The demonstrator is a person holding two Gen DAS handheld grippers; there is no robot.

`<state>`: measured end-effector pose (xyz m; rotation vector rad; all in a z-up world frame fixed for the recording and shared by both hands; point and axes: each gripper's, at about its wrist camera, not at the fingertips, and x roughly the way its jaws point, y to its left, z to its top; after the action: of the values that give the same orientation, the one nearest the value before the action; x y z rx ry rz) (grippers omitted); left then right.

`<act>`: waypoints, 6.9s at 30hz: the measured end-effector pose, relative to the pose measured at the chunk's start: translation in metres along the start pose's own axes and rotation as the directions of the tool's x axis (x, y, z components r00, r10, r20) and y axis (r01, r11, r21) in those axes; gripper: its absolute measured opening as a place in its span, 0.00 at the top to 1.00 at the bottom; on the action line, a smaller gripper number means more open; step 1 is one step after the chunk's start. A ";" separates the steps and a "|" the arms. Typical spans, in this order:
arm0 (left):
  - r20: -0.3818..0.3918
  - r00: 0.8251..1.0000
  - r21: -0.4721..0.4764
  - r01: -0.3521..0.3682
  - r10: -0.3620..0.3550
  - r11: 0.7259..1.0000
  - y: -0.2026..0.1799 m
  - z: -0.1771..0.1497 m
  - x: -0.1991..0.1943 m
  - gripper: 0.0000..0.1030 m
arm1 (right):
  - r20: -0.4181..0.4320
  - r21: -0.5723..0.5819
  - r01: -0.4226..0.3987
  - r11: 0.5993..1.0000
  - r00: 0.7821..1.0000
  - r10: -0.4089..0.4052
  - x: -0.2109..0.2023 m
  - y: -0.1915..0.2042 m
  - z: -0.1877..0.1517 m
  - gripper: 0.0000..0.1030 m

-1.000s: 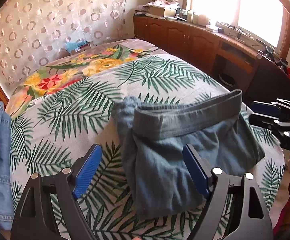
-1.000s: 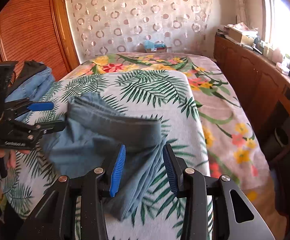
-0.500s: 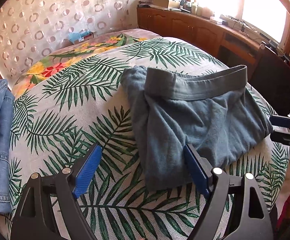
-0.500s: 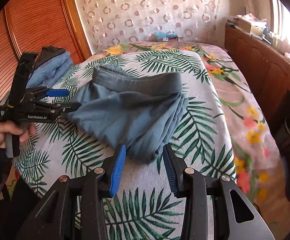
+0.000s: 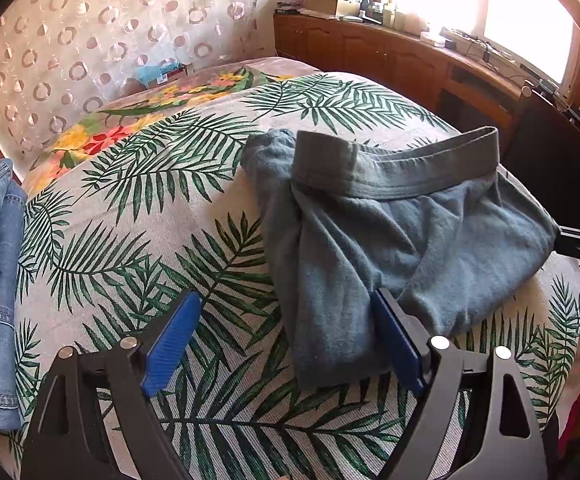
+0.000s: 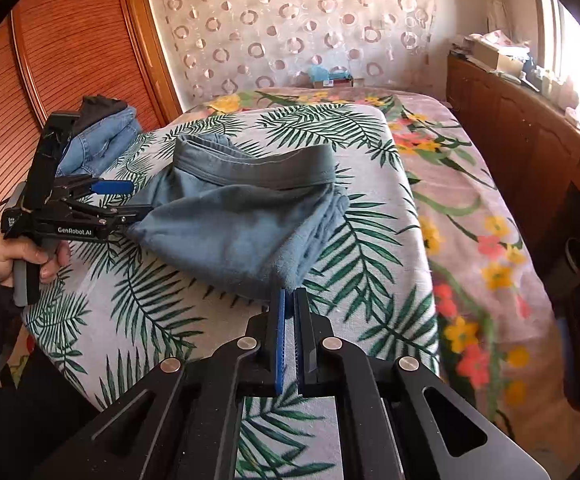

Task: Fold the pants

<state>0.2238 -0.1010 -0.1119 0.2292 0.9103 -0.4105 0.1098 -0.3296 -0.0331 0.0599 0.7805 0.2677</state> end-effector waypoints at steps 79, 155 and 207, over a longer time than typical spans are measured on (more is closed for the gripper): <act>-0.022 0.972 -0.030 0.234 -0.234 0.972 0.017 0.072 0.046 0.48 | -0.098 0.117 0.003 0.993 0.995 0.008 0.084 -0.020 0.077 0.59; 0.370 0.873 -0.305 -0.210 0.319 0.929 0.229 -0.006 -0.220 0.79 | 0.214 -0.526 -0.138 0.839 0.934 0.287 0.112 0.190 0.217 0.89; 0.195 0.891 -0.451 -0.290 0.410 0.844 0.291 -0.058 -0.168 0.46 | 0.028 -0.504 -0.355 0.787 0.904 0.426 0.253 0.225 0.308 0.59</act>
<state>0.2181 0.2231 -0.0060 -0.0543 0.6294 0.1014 0.4490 -0.0330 0.0466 -0.2419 0.5321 0.8486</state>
